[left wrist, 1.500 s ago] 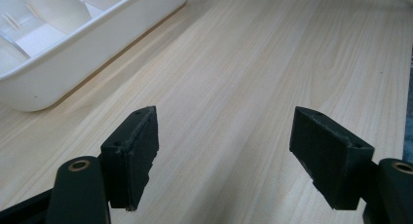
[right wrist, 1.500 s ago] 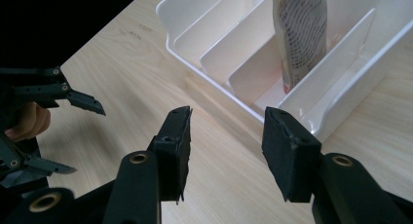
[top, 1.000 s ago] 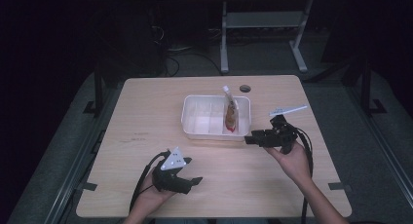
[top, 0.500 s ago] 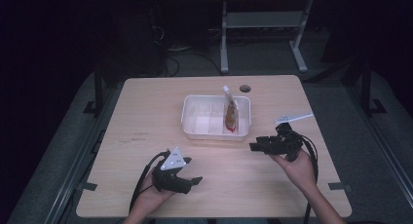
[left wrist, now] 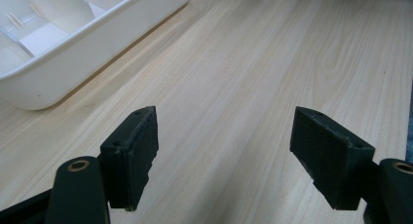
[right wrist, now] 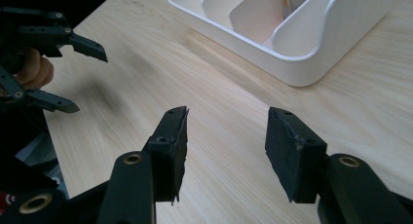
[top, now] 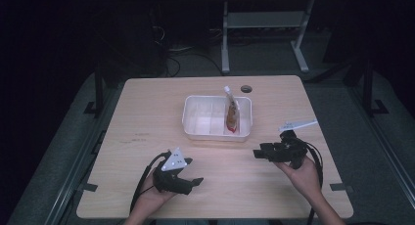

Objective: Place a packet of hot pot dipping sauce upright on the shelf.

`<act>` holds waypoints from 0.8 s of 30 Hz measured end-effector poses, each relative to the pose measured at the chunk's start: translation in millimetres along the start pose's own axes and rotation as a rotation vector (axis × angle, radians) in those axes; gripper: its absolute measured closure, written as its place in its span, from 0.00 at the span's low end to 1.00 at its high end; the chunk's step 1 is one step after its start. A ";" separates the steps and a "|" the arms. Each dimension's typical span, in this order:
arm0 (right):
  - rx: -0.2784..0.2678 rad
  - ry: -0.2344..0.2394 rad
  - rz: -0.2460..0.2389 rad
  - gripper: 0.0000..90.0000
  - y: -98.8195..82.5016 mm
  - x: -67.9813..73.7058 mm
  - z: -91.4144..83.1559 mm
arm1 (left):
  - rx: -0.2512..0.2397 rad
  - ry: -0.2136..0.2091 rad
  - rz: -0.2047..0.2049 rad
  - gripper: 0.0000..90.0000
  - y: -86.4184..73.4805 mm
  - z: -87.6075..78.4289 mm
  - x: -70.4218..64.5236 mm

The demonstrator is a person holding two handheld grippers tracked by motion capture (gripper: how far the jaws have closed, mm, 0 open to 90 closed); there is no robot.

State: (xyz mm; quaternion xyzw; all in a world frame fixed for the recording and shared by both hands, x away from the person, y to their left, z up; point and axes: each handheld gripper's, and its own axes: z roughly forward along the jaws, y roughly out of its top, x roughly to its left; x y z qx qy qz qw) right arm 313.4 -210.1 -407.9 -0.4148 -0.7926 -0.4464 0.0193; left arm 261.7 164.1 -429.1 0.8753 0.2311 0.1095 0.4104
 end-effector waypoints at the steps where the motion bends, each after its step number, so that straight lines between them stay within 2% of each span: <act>1: -0.001 0.001 0.002 0.55 -1.7 -0.1 -0.8 | -0.001 0.001 0.000 0.28 0.0 -0.1 -0.1; 10: -0.005 0.002 0.025 0.55 -22.7 -3.4 -6.0 | 0.000 -0.001 0.003 0.28 0.0 0.7 -0.6; 18: 0.016 -0.019 0.006 0.54 -39.1 2.8 -7.2 | 0.004 -0.003 0.007 0.28 -0.1 1.2 -0.9; 24: 0.014 -0.025 0.014 0.54 -54.2 6.1 -9.9 | 0.002 -0.002 0.009 0.28 0.4 0.7 -0.9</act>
